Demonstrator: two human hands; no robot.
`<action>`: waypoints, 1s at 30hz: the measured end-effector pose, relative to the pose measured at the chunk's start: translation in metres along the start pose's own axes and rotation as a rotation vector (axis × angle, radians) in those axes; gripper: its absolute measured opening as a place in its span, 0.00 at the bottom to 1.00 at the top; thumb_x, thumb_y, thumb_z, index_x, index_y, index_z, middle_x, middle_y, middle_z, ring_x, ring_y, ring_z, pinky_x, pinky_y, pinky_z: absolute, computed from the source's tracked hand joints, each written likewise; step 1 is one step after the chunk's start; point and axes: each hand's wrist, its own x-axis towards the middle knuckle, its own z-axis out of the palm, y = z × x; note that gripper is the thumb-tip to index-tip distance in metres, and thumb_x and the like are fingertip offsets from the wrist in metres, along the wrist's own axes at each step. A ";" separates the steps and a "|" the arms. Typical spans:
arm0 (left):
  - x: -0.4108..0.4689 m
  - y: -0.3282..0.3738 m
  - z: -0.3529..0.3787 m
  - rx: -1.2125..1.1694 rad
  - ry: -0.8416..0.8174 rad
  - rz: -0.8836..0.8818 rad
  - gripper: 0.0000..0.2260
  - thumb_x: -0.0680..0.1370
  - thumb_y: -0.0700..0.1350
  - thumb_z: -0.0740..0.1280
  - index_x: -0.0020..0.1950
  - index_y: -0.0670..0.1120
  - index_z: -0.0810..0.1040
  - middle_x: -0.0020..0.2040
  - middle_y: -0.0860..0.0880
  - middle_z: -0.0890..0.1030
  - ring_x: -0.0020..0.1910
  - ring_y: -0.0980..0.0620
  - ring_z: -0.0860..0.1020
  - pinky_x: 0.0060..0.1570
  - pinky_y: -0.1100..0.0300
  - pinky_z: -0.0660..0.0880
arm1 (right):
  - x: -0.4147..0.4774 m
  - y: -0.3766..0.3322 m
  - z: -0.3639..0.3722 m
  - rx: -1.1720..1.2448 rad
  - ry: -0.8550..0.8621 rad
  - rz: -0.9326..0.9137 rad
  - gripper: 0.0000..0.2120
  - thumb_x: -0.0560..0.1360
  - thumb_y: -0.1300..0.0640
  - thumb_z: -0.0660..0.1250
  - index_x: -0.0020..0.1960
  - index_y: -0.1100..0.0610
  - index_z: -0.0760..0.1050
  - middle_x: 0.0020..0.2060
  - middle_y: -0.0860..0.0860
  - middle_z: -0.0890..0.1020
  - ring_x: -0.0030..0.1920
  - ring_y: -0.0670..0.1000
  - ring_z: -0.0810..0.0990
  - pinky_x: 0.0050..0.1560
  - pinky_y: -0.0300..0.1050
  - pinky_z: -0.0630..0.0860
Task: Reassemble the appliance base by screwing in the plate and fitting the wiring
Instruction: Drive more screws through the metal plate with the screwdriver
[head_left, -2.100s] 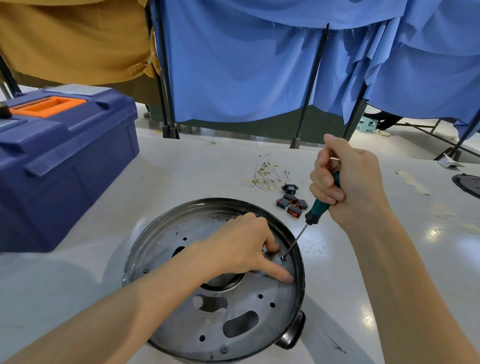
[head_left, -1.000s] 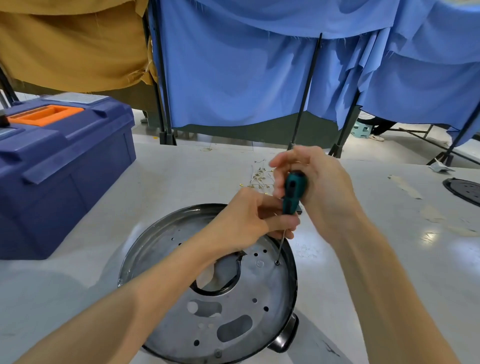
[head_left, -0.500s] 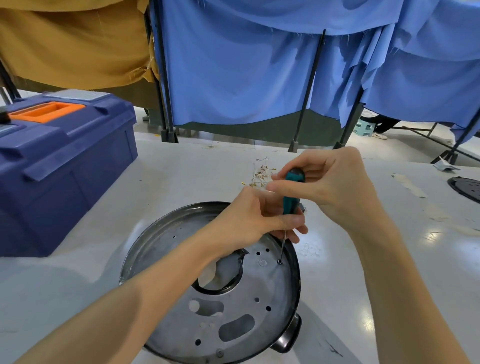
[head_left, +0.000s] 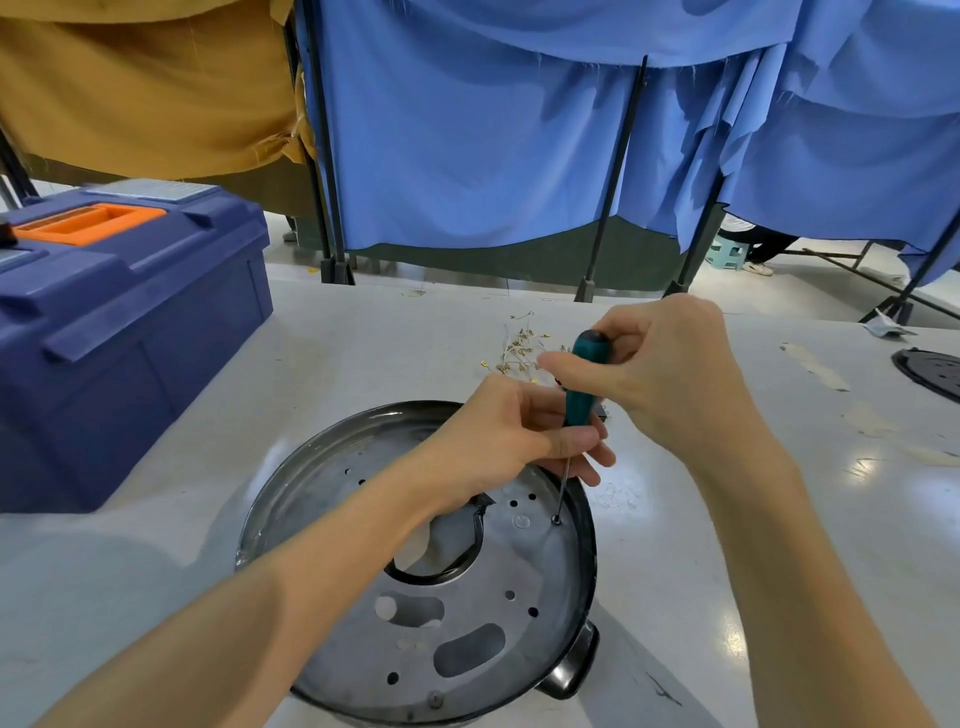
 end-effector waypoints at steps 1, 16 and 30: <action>0.002 0.000 -0.001 -0.003 -0.022 -0.010 0.05 0.78 0.35 0.67 0.51 0.38 0.81 0.46 0.40 0.85 0.42 0.44 0.84 0.47 0.57 0.80 | 0.000 -0.001 0.004 -0.092 0.049 -0.024 0.18 0.67 0.43 0.74 0.32 0.58 0.77 0.24 0.49 0.77 0.27 0.51 0.77 0.34 0.53 0.79; 0.004 -0.001 0.000 -0.064 -0.040 -0.027 0.06 0.77 0.35 0.68 0.52 0.36 0.82 0.46 0.39 0.85 0.45 0.40 0.84 0.52 0.51 0.81 | -0.005 -0.012 0.013 -0.443 0.045 0.076 0.22 0.75 0.43 0.64 0.29 0.56 0.66 0.25 0.49 0.67 0.30 0.53 0.68 0.30 0.46 0.64; 0.008 -0.003 -0.004 -0.096 -0.322 -0.008 0.07 0.79 0.35 0.65 0.55 0.36 0.80 0.50 0.37 0.83 0.49 0.37 0.82 0.55 0.50 0.76 | 0.023 -0.001 0.018 1.418 -0.837 0.206 0.33 0.78 0.42 0.63 0.20 0.59 0.66 0.14 0.53 0.67 0.13 0.51 0.68 0.17 0.34 0.67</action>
